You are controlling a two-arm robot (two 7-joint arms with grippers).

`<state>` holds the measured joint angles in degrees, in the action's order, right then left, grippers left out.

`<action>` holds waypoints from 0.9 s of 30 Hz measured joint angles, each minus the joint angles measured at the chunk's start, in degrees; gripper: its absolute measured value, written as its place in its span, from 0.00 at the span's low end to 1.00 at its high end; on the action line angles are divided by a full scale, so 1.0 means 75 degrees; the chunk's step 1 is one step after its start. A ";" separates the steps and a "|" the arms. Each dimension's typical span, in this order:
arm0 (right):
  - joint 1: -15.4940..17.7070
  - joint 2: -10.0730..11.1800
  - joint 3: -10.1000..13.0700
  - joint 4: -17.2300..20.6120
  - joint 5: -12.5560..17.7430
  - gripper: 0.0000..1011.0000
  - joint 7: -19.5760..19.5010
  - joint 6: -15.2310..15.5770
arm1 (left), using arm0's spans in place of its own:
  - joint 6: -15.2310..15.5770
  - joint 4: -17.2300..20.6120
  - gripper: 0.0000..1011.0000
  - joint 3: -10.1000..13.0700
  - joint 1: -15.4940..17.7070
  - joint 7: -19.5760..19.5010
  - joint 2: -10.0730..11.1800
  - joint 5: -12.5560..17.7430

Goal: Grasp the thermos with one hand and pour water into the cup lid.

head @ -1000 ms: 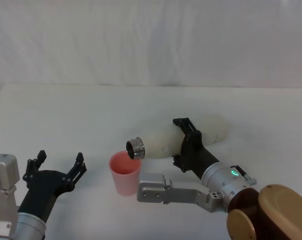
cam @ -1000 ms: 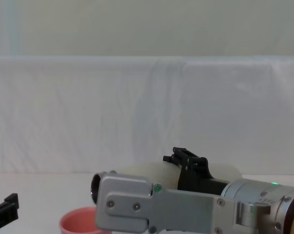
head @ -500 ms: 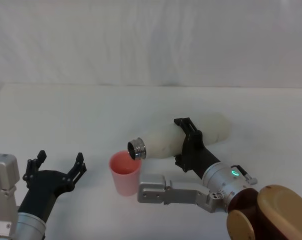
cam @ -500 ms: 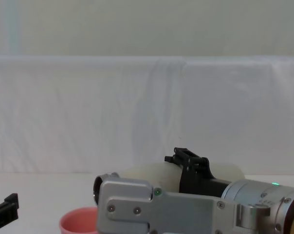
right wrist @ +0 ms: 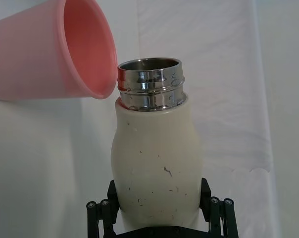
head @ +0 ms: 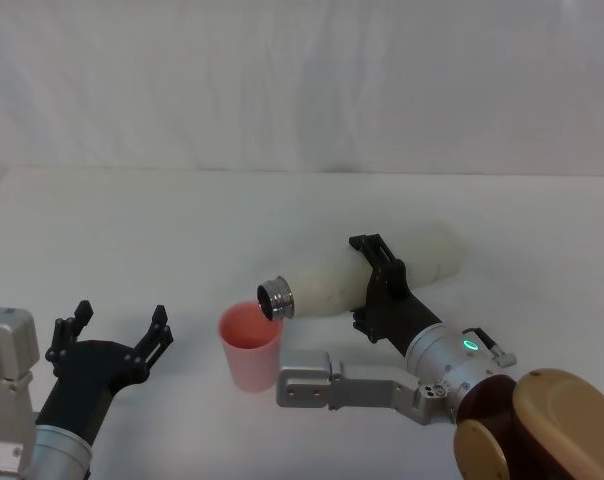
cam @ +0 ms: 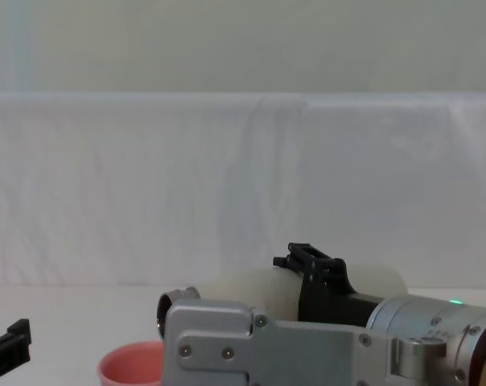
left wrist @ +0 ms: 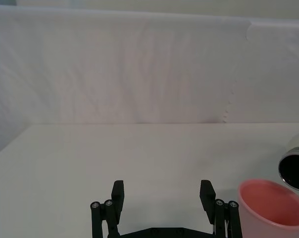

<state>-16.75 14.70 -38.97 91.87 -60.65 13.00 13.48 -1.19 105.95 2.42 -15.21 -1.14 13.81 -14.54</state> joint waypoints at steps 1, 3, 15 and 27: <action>-0.0005 0.0001 -0.0004 0.0000 -0.0008 0.95 0.0001 0.0001 | 0.0000 0.0000 0.99 0.0000 0.0000 0.0000 0.0000 0.0000; -0.0010 0.0002 -0.0009 -0.0001 -0.0025 0.95 0.0001 0.0003 | 0.0000 0.0000 0.99 0.0000 0.0000 0.0000 0.0000 0.0000; -0.0073 -0.0009 -0.0057 -0.0044 -0.0134 0.95 0.0006 0.0022 | 0.0000 0.0000 0.99 0.0000 0.0000 0.0000 0.0000 0.0000; -0.0133 -0.0018 -0.0109 -0.0092 -0.0235 0.95 0.0000 0.0028 | 0.0000 0.0000 0.99 0.0000 0.0000 0.0001 0.0000 0.0000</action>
<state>-17.75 14.56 -39.79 91.18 -62.41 13.01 13.69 -1.19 105.95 2.41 -15.21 -1.14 13.81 -14.54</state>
